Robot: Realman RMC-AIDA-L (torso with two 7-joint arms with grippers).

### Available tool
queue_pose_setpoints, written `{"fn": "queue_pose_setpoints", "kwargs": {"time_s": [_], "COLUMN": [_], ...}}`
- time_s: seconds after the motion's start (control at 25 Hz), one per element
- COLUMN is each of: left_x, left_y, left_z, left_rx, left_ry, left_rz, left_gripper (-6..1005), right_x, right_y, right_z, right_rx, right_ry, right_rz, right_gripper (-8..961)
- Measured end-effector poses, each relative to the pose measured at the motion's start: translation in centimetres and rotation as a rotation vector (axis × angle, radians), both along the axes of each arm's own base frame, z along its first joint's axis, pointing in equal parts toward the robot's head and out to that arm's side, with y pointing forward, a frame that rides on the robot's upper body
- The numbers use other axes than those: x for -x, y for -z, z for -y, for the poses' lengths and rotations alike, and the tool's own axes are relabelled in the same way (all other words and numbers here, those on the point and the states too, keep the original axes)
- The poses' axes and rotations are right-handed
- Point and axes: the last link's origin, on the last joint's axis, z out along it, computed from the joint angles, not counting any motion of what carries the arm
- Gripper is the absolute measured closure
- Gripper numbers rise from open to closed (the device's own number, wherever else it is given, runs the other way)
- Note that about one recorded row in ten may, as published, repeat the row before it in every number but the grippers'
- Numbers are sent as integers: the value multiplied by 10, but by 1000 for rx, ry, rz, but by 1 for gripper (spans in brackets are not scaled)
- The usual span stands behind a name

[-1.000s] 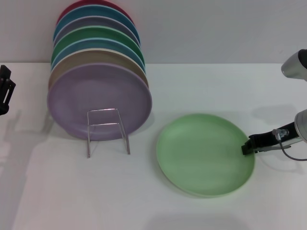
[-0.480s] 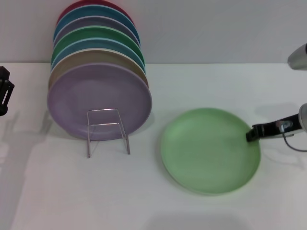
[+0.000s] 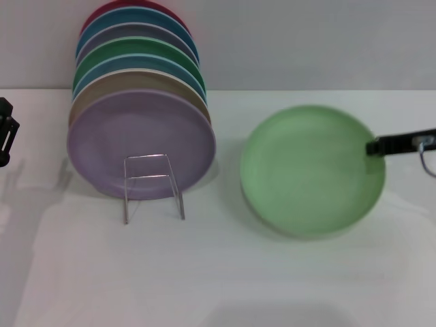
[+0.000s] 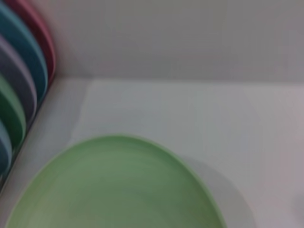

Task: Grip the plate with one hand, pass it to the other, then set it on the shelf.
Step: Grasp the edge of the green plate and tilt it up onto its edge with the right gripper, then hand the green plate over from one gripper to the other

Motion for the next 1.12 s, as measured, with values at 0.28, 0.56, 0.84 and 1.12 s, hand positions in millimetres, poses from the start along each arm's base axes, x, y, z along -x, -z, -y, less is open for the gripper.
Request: {"fn": "queue_pose_setpoints", "kwargs": {"time_s": [0.28,0.56,0.84,1.12], "left_x": [2,2,1,0], "left_y": [-1,-6,-4,-3], "left_z": [2,5,5,7], "left_rx": [-5,-30,-25,-23], "left_ry": [-2,3,11,17], "left_rz": [3,12,14,19], "left_gripper": [249,252,255,257], "right_x": [6,7,23,29], "right_y": [-30,-36,-25,-8], "right_z": [1,-3,-7,-3], "right_rx": [-158,-305,-427,-603], "right_ry": [-81,-231,-384,-502], "right_rz": [52,163,227,260], "right_gripper": [932,932,932,931]}}
